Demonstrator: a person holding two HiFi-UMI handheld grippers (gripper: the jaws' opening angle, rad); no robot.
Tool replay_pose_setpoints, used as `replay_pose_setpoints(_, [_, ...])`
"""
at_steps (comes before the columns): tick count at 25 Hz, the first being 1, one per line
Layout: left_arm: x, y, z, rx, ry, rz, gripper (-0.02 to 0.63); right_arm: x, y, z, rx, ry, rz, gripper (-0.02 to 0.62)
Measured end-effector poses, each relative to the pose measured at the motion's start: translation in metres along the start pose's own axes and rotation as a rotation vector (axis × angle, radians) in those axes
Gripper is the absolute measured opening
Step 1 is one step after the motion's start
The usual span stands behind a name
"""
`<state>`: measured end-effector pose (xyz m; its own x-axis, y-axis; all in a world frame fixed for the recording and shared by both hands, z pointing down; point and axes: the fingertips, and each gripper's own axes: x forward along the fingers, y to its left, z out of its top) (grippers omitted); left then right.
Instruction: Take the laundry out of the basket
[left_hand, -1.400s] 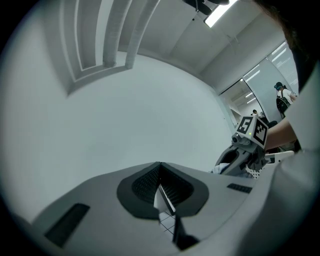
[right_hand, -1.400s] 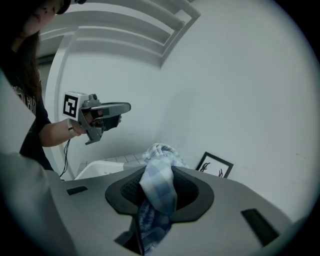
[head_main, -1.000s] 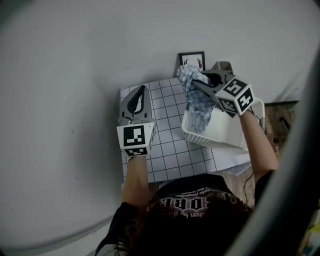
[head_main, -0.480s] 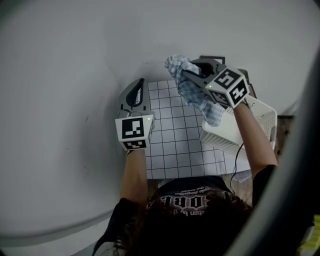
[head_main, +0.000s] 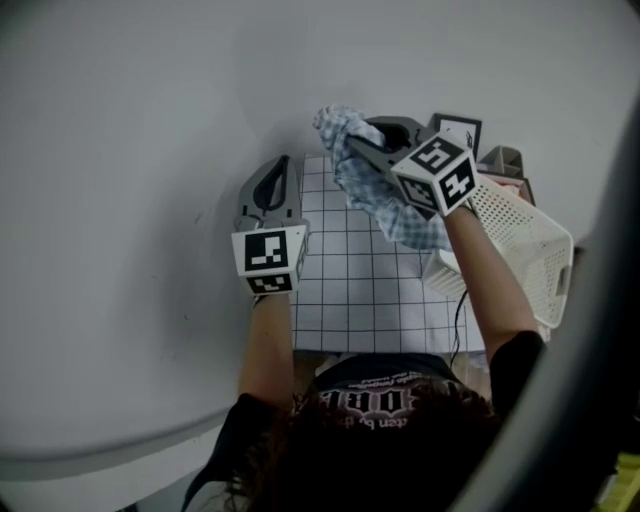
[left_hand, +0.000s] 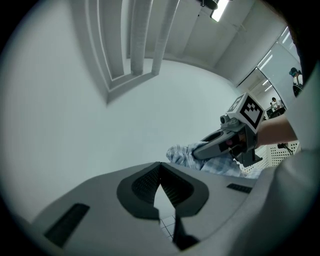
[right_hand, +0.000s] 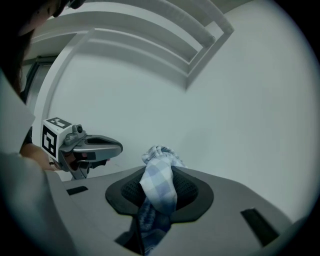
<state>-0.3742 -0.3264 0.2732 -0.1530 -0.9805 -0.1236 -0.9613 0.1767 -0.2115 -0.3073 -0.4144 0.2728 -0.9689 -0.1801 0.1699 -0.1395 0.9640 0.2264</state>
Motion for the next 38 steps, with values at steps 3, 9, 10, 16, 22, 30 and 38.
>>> replay_pose_setpoints(3, [-0.008, 0.013, -0.010, -0.004, 0.017, 0.017, 0.002, 0.015, 0.018, -0.001, 0.003, -0.024, 0.007, 0.121])
replay_pose_setpoints(9, [-0.018, 0.034, -0.034, -0.024, 0.043, 0.045, 0.002, 0.033, 0.035, -0.011, 0.077, -0.081, 0.004, 0.121])
replay_pose_setpoints(10, [-0.018, 0.036, -0.037, -0.028, 0.051, 0.050, 0.002, 0.034, 0.035, -0.011, 0.100, -0.097, 0.004, 0.121])
replay_pose_setpoints(16, [-0.022, 0.039, -0.052, -0.049, 0.063, 0.075, 0.002, 0.034, 0.040, -0.015, 0.149, -0.180, -0.037, 0.121])
replay_pose_setpoints(22, [-0.021, 0.041, -0.052, -0.070, 0.073, 0.094, 0.002, 0.035, 0.042, -0.023, 0.187, -0.199, -0.046, 0.121])
replay_pose_setpoints(30, [-0.023, 0.039, -0.066, -0.093, 0.112, 0.114, 0.002, 0.037, 0.057, -0.054, 0.244, -0.165, -0.026, 0.121])
replay_pose_setpoints(38, [-0.023, 0.039, -0.075, -0.106, 0.135, 0.118, 0.002, 0.036, 0.057, -0.066, 0.259, -0.155, -0.034, 0.121])
